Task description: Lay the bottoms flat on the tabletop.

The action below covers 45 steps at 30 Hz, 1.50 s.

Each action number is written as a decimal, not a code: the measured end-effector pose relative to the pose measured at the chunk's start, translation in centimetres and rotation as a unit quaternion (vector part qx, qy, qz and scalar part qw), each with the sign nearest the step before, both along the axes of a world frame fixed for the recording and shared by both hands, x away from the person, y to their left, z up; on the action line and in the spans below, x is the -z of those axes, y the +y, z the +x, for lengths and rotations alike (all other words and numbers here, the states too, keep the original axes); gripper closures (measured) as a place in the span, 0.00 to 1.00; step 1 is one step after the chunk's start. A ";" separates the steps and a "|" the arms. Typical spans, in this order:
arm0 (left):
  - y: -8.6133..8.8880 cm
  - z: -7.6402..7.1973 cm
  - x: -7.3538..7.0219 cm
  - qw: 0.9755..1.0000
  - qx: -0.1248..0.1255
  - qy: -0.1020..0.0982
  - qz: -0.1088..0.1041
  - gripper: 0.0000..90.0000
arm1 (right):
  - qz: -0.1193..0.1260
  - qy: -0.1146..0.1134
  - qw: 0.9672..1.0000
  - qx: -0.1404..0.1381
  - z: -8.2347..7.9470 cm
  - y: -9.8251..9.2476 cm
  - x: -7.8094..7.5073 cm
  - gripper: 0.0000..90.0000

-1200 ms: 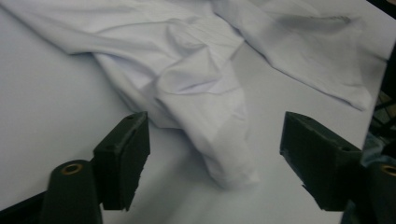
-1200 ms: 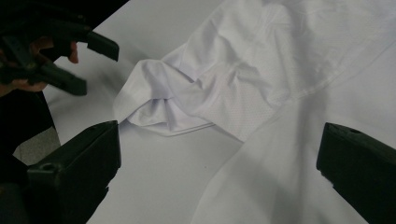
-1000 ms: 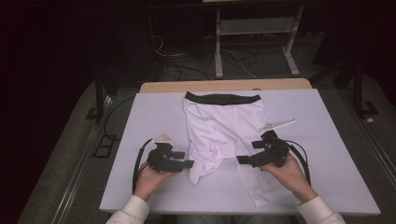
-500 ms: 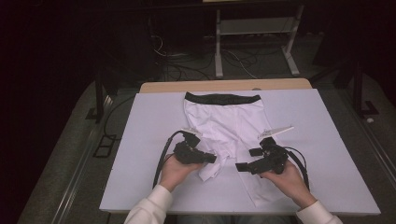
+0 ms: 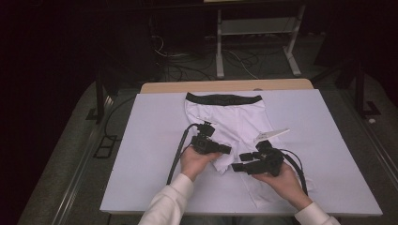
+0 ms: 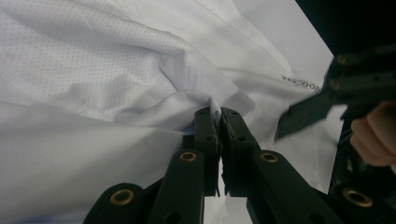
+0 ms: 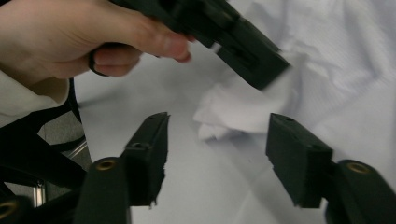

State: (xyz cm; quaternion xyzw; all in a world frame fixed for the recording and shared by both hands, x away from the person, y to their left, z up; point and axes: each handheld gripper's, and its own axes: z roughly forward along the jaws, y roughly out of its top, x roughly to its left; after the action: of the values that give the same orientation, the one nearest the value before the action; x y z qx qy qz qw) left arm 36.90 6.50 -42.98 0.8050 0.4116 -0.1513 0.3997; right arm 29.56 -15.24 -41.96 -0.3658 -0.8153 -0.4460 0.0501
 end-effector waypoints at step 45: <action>-1.0 3.3 2.5 0.998 -0.047 0.042 0.001 0.95 | -0.064 -0.034 0.997 0.010 2.0 4.6 1.9 0.57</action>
State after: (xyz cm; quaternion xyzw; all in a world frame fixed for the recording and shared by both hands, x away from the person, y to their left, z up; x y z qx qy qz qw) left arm 40.15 5.45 -45.48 0.7781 0.4656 -0.1651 0.3880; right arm 31.52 -10.65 -43.82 -0.3609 -0.8398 -0.4055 -0.0055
